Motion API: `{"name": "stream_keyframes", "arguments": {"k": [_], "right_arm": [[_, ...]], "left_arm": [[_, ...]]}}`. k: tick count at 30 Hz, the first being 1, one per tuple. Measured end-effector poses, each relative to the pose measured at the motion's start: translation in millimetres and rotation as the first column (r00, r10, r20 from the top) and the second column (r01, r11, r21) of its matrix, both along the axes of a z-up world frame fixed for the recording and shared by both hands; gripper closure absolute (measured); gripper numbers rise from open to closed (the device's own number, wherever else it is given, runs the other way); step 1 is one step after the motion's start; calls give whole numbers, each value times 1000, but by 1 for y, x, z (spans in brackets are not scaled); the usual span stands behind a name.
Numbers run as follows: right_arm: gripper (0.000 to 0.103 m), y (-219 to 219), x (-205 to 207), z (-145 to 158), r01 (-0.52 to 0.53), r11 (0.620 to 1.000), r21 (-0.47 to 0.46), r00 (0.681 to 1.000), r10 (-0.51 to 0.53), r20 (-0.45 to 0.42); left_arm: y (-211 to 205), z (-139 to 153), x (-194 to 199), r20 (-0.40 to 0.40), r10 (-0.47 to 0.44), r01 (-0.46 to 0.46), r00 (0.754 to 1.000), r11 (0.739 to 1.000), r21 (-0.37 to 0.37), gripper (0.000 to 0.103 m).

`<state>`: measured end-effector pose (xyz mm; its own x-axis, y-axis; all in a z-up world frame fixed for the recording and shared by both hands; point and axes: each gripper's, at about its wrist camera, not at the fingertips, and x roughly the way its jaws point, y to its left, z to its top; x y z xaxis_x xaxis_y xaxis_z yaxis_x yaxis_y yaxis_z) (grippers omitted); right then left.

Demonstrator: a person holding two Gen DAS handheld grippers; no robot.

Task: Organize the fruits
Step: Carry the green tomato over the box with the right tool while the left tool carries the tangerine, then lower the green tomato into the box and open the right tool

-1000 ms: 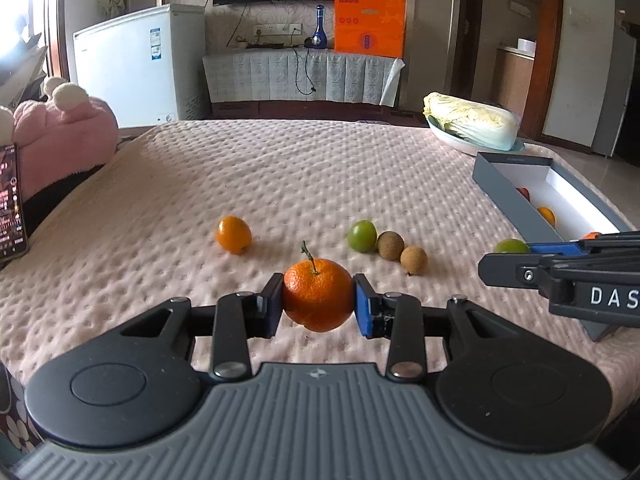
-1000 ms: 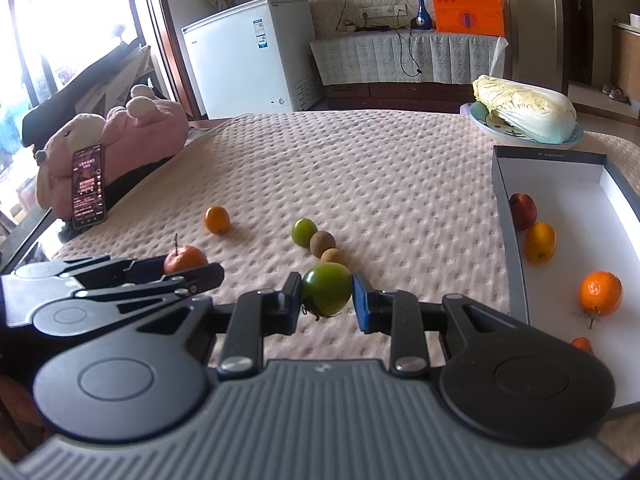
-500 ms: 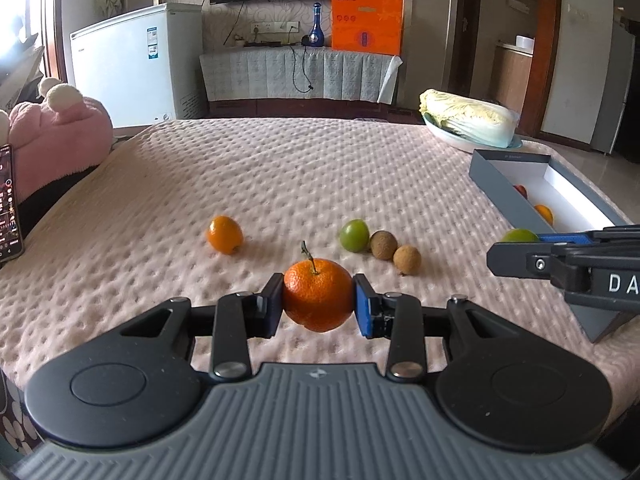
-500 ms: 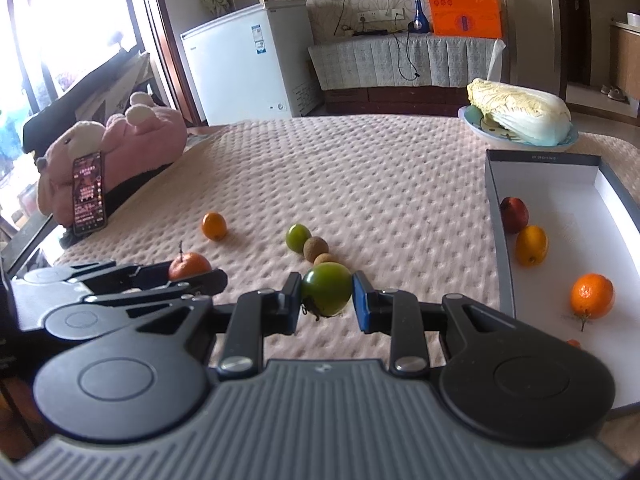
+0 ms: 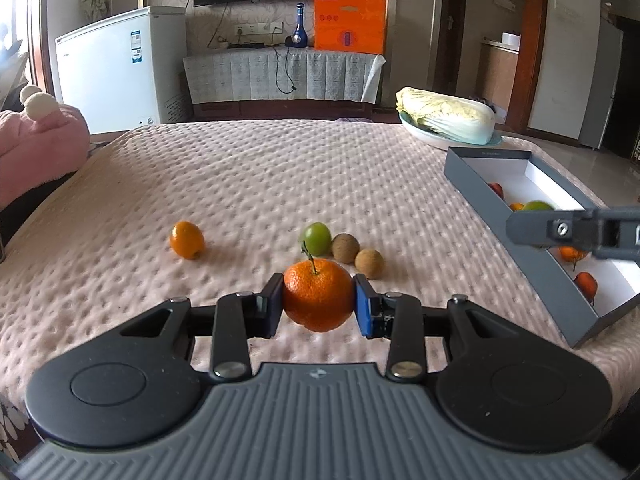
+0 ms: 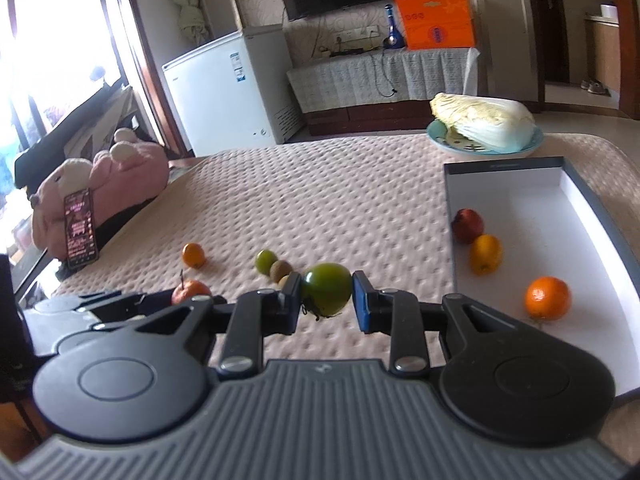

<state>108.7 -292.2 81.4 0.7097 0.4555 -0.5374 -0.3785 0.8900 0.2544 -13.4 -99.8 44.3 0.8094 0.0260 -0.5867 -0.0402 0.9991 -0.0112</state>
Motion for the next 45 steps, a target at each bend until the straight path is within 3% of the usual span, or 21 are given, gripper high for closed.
{"name": "stream_keyframes", "arguments": {"k": [20,25,31,45], "right_arm": [[73,-49,-1,5,135,989,52,991,-136,15],[73,-64,9,-3,280,960,11,959,-279,-55],[73,-90,17,-15,389,914,113,914,-368,-169],[73,-93,36,-26,462,887,15,877,-455,-154]], "left_arm": [[-19,-6,4,-3,-62,62,998,998,12,61],[-26,-6,3,4,-93,93,996,995,25,61],[-27,-4,1,16,-112,112,994,993,32,61],[-27,3,-6,45,-151,150,988,988,23,61]]}}
